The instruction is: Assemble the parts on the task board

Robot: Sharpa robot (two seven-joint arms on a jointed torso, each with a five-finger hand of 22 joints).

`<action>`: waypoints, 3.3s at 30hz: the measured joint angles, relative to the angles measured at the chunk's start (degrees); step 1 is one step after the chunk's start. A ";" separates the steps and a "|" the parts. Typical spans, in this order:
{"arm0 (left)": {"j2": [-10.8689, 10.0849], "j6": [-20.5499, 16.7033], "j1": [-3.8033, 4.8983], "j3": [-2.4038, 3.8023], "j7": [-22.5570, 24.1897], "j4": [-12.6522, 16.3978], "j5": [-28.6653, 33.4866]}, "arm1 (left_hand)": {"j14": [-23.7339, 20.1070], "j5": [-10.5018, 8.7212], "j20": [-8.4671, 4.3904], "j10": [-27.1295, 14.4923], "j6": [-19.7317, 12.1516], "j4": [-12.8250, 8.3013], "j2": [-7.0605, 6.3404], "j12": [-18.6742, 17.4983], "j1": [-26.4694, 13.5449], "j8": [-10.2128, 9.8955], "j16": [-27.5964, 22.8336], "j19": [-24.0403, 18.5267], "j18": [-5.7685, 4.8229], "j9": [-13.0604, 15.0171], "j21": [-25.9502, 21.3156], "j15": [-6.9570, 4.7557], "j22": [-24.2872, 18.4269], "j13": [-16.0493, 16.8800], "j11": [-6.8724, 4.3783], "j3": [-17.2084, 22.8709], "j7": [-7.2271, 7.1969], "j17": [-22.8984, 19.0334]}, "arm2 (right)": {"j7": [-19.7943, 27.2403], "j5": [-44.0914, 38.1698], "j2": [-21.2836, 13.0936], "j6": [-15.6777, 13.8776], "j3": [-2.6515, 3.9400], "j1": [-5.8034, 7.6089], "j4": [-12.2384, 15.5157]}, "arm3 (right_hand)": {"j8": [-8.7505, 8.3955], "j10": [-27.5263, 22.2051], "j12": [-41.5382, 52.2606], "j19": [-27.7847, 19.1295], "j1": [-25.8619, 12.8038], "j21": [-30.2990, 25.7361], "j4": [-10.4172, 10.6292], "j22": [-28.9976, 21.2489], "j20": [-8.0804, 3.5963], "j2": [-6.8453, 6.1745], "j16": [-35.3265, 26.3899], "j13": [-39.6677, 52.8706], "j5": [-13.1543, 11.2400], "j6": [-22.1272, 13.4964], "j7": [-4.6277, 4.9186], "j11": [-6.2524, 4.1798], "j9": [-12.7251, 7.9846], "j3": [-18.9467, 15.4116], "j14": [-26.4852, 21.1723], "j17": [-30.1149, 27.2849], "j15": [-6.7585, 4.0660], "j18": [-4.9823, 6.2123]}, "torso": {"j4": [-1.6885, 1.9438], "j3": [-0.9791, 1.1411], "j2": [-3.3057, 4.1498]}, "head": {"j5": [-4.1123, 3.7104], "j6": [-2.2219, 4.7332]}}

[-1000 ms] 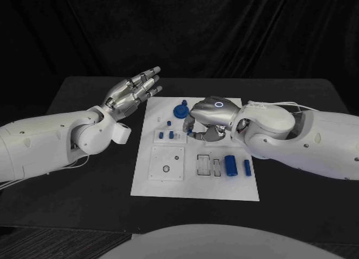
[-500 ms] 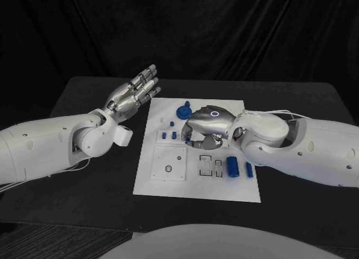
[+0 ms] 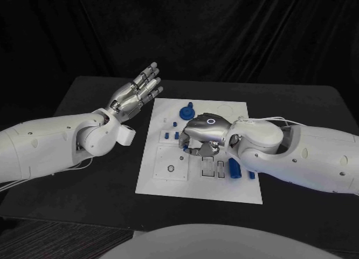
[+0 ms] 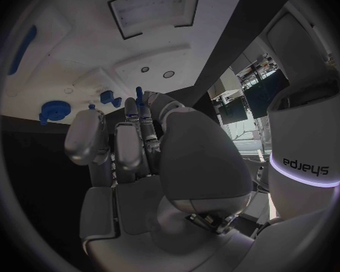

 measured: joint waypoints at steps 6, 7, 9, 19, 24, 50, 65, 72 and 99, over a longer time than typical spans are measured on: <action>0.13 0.26 -0.02 0.00 0.00 -0.24 0.00 | -0.01 2.15 0.00 0.00 0.78 0.00 0.29 0.00 0.29 0.00 0.00 0.00 0.00 0.10 0.00 0.47 0.00 0.01 0.01 0.00 2.73 0.00 | 0.00 -0.05 0.51 0.34 0.00 -0.42 -0.63 | 0.00 0.00 -0.01 0.00 0.00 0.36 -0.16 0.00 0.00 0.00 0.22 -0.02 -0.05 -0.20 0.20 0.00 0.00 0.16 0.00 0.00 0.00 0.00 | 0.01 -0.01 -0.01 | 0.01 0.00; 0.18 0.33 -0.02 0.00 0.00 -0.29 0.00 | 0.00 2.53 0.00 0.00 0.92 0.00 0.44 0.00 0.45 0.00 0.00 0.00 -0.05 0.11 0.00 0.47 0.01 0.01 0.01 0.00 3.06 0.00 | 0.00 -0.05 0.61 0.39 0.00 -0.51 -0.77 | 0.00 0.00 -0.01 0.00 0.00 0.36 -0.16 -0.01 0.00 0.00 0.22 -0.02 -0.05 -0.20 0.20 0.00 0.00 0.16 0.00 -0.01 0.00 0.00 | 0.01 -0.01 -0.01 | 0.01 0.00; 0.25 0.48 -0.04 0.00 0.00 -0.36 0.01 | 0.20 3.32 0.00 0.00 1.11 -0.10 0.76 0.00 0.77 0.00 0.00 0.00 -0.94 0.19 0.00 0.67 0.01 0.01 0.01 0.10 3.80 0.00 | 0.00 -0.06 0.79 0.45 0.00 -0.64 -0.96 | 0.00 0.00 -0.01 0.00 -0.01 0.36 -0.16 -0.01 0.00 -0.01 0.22 -0.03 -0.05 -0.20 0.20 0.00 -0.01 0.16 0.00 -0.01 0.00 0.01 | 0.01 -0.01 -0.01 | -0.05 0.00; 0.35 1.28 -0.15 0.00 0.00 -0.50 0.01 | 0.01 3.32 0.01 0.01 1.10 -0.17 0.51 0.00 1.02 0.00 0.00 0.00 -0.93 0.18 0.00 0.85 0.01 0.03 0.44 0.17 3.79 -0.01 | 0.00 -0.09 1.80 0.55 0.00 -1.30 -1.88 | -0.22 0.00 -0.24 0.00 -0.01 0.36 -0.16 -0.01 0.00 -0.01 0.22 -0.04 -0.05 -0.20 0.20 0.00 -0.01 0.16 0.00 0.07 0.00 0.01 | 0.03 -0.05 0.00 | 0.05 0.00; 0.35 1.59 -0.18 -0.01 0.00 -0.53 0.01 | 0.22 3.59 0.01 0.01 1.10 0.00 0.56 0.00 1.06 0.00 0.00 0.00 -0.93 0.18 0.00 1.06 0.02 0.03 0.45 0.34 3.79 -0.04 | 0.02 -0.10 2.18 0.51 0.00 -1.58 -2.09 | -0.22 0.00 -0.35 0.00 -0.01 0.36 -0.32 -0.02 0.00 -0.01 0.22 -0.05 -0.05 -0.20 0.20 0.00 -0.01 0.32 0.00 0.14 0.00 0.01 | 0.02 -0.07 -0.01 | 0.40 0.00; 0.67 2.72 -0.21 0.00 0.00 -0.77 0.02 | 0.22 4.44 0.45 0.01 1.71 -0.16 0.77 0.01 2.17 0.00 0.00 0.00 -0.91 0.28 0.00 1.88 0.03 0.01 0.85 0.49 4.82 -0.02 | 0.05 -0.14 3.00 0.75 0.00 -2.76 -3.12 | -0.22 -0.01 -0.46 0.00 0.23 0.35 -0.48 -0.04 0.00 -0.25 0.22 -0.07 -0.05 -0.20 0.20 0.01 0.02 0.49 0.00 0.14 0.00 0.02 | 0.02 0.02 -0.04 | 0.40 0.00; 0.78 3.31 -0.23 -0.01 0.01 -0.81 0.02 | 0.01 5.36 0.65 0.01 2.13 -0.15 0.81 0.01 3.13 0.00 0.00 -0.20 -0.90 0.34 0.00 2.50 0.04 0.00 1.25 0.81 5.23 0.00 | -0.03 -0.16 3.12 1.64 0.00 -3.15 -3.43 | -0.45 -0.01 -0.58 0.00 0.23 0.35 -0.80 -0.04 0.00 -0.25 0.22 -0.11 -0.06 -0.40 0.40 0.01 0.06 0.80 0.00 0.08 0.00 0.02 | -0.01 -0.02 -0.10 | 0.64 0.00; 0.78 3.49 -0.24 0.01 0.01 -0.81 0.02 | 0.12 5.36 0.86 0.01 2.24 -0.15 0.81 0.01 3.13 0.00 0.00 0.01 -0.90 0.34 0.00 2.60 0.04 0.01 1.47 0.81 5.34 0.00 | -0.08 -0.16 3.23 2.00 0.02 -3.19 -3.59 | -0.45 -0.01 -0.66 0.00 0.23 0.35 -0.80 -0.05 0.00 -0.25 0.22 -0.09 -0.06 -0.40 0.40 0.01 0.06 0.80 0.00 0.03 0.00 0.02 | -0.03 -0.05 -0.10 | 0.64 0.00; 1.22 4.63 -0.40 0.00 0.01 -1.41 0.03 | 0.02 6.04 1.87 0.00 2.75 -0.32 1.08 0.01 3.84 0.00 0.00 -0.20 -0.90 0.45 0.00 3.72 0.04 0.03 2.06 1.29 6.66 -0.04 | -0.65 -1.39 4.31 2.40 0.05 -4.31 -4.69 | -3.59 -2.79 -2.24 -0.94 -1.12 -1.86 -1.44 -0.01 0.49 -1.08 -0.31 0.24 -4.54 -4.61 0.68 0.80 -0.27 0.77 -0.72 -1.82 0.41 0.03 | -0.01 -0.02 -0.10 | 0.65 0.00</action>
